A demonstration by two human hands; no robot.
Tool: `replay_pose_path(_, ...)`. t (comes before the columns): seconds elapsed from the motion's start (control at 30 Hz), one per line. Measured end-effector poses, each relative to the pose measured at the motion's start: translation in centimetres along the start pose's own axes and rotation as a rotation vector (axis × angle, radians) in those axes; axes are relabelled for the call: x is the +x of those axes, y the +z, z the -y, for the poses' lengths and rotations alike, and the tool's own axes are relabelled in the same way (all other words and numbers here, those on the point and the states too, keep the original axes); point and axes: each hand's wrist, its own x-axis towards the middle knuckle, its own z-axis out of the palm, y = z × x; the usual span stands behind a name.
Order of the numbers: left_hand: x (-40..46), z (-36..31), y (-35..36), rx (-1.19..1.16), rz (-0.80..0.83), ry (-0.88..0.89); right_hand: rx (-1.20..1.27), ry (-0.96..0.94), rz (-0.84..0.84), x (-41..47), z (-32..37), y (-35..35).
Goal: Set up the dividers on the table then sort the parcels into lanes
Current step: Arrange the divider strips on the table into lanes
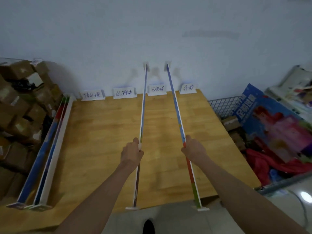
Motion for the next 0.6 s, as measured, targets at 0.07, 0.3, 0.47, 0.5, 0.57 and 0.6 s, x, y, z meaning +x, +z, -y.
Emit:
replay_pose_path(0.07,1.4,-1.3,0.8,-0.008,0.011,0.033,0.004,0.031,-0.007,1.1,-1.3,-0.6)
replay_pose_path(0.3,6.2,-5.7,2.9,-0.009,0.087,0.125,-0.005,0.161,-0.04,4.1,-5.2,-2.8)
replay_pose_path(0.47,8.7,-7.9,3.9,-0.01,0.103,0.168,-0.013,0.215,-0.026,6.3,-7.5,-3.8)
replay_pose_path(0.5,9.1,-8.3,4.1,-0.009,0.109,0.175,-0.014,0.222,-0.02,6.8,-7.9,-3.9)
replay_pose_path(0.57,9.8,-8.9,4.7,-0.003,0.119,0.18,-0.011,0.228,-0.013,8.0,-8.7,-4.0)
replay_pose_path(0.6,10.2,-9.3,5.0,-0.004,0.123,0.176,-0.01,0.23,-0.012,8.7,-9.1,-4.1)
